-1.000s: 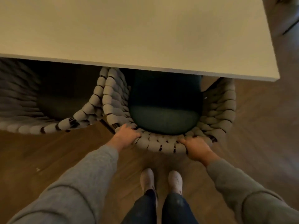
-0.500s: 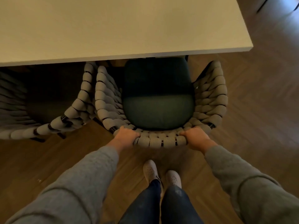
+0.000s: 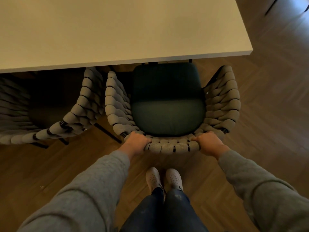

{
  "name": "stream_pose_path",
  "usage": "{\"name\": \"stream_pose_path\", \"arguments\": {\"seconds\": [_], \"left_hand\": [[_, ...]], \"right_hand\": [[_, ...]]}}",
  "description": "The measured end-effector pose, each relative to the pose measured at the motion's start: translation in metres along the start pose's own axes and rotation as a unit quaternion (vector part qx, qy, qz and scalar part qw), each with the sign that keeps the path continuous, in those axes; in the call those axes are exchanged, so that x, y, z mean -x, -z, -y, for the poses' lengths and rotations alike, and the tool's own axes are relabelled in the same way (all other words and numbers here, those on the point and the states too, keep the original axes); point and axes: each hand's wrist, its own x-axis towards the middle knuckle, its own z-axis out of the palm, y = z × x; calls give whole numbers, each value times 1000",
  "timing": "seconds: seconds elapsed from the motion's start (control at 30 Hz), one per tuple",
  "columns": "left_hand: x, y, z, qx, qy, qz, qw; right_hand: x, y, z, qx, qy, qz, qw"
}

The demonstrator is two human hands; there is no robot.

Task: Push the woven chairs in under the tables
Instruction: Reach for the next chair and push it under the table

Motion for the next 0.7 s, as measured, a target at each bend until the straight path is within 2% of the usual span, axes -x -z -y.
{"name": "stream_pose_path", "arguments": {"seconds": [0.43,0.6,0.7], "left_hand": [[-48,30,21,-27,27,-2,999],[-55,28,28,-26,26,9,999],[-53,18,32,-36,27,-11,999]], "right_hand": [[-40,39,-27,10,-4,8,1000],[-45,42,-28,5,0,20,1000],[-45,42,-21,6,6,23,1000]]}}
